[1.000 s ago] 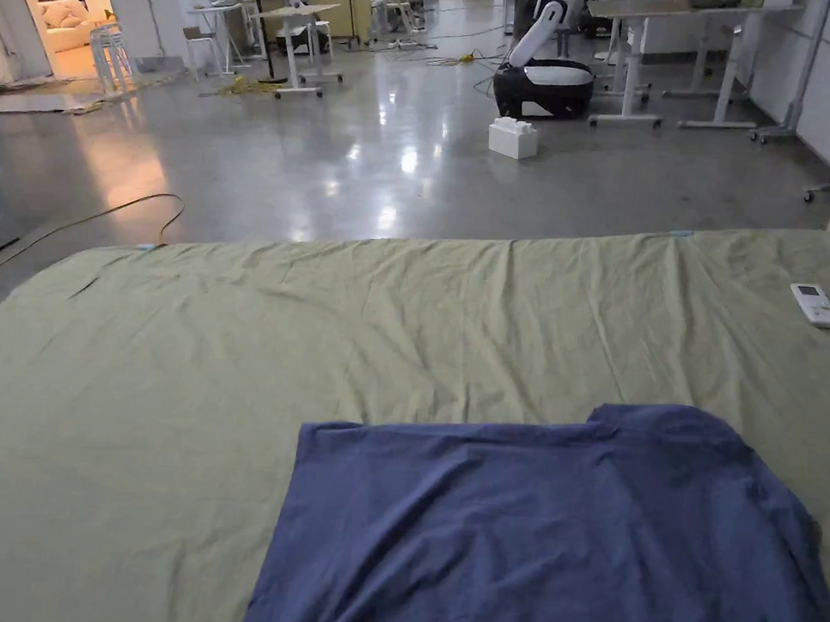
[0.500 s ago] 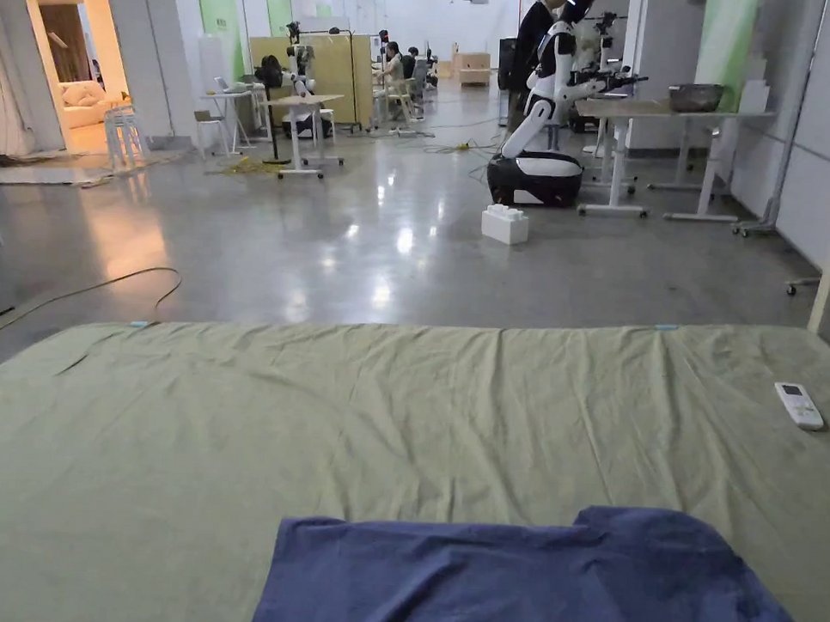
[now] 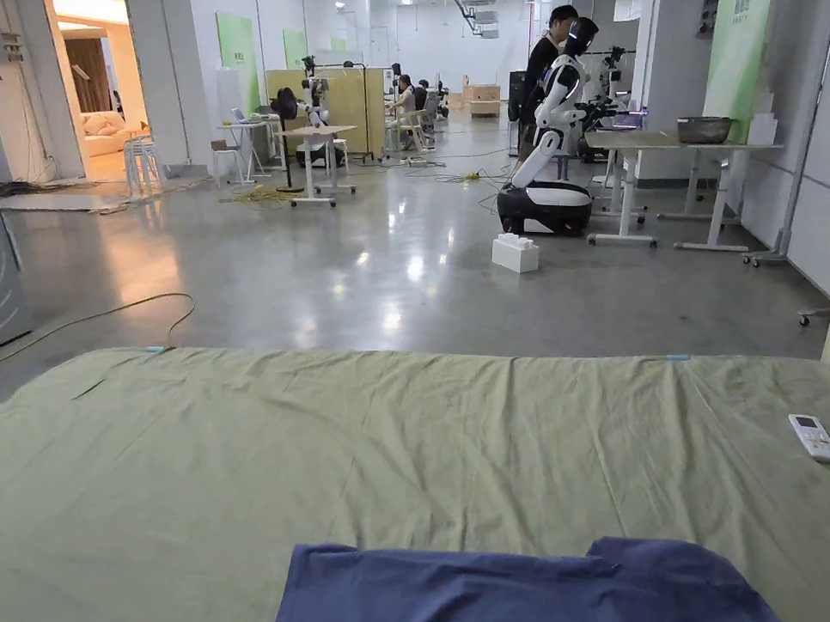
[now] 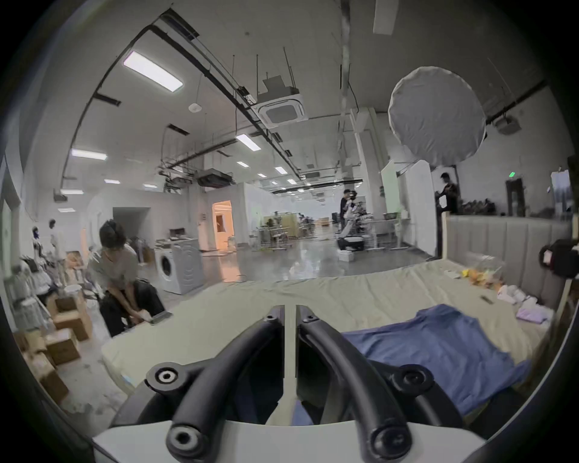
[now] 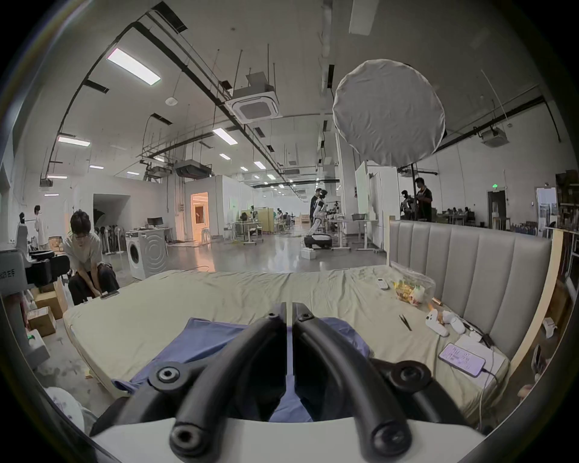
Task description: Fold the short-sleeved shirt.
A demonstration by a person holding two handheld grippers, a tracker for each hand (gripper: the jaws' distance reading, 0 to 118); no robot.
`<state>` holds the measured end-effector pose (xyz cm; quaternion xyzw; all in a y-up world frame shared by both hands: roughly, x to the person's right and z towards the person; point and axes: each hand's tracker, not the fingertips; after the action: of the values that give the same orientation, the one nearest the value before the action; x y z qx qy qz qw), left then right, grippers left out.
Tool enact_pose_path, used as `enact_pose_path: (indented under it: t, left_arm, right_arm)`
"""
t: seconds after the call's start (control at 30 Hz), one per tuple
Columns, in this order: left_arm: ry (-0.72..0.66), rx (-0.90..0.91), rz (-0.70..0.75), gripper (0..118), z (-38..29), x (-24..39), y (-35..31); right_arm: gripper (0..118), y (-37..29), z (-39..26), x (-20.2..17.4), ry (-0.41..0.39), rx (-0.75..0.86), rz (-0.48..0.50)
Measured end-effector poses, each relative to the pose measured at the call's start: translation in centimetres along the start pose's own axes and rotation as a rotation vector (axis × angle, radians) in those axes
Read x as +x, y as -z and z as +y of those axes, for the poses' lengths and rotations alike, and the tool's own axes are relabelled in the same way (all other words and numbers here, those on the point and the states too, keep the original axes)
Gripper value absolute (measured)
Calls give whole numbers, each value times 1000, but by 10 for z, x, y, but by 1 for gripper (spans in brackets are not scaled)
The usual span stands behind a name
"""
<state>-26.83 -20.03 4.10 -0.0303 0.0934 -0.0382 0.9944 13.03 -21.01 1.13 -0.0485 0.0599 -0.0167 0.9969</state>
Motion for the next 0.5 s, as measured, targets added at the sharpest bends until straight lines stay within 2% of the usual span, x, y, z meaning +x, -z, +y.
enact_pose_path:
  t: [0.13,0.33,0.5]
  left_arm:
    - [18,-2,-16,0,2,0,-5]
    - [12,2,-95,0,2,2,-7]
    - [2,-8,-113,0,4,3,-7]
  right_arm:
    - [0,0,9,-4,-72,50,-17]
    - [0,-1,8,2,-48,39,-9]
    - [0,-1,7,1,-70,25,-10]
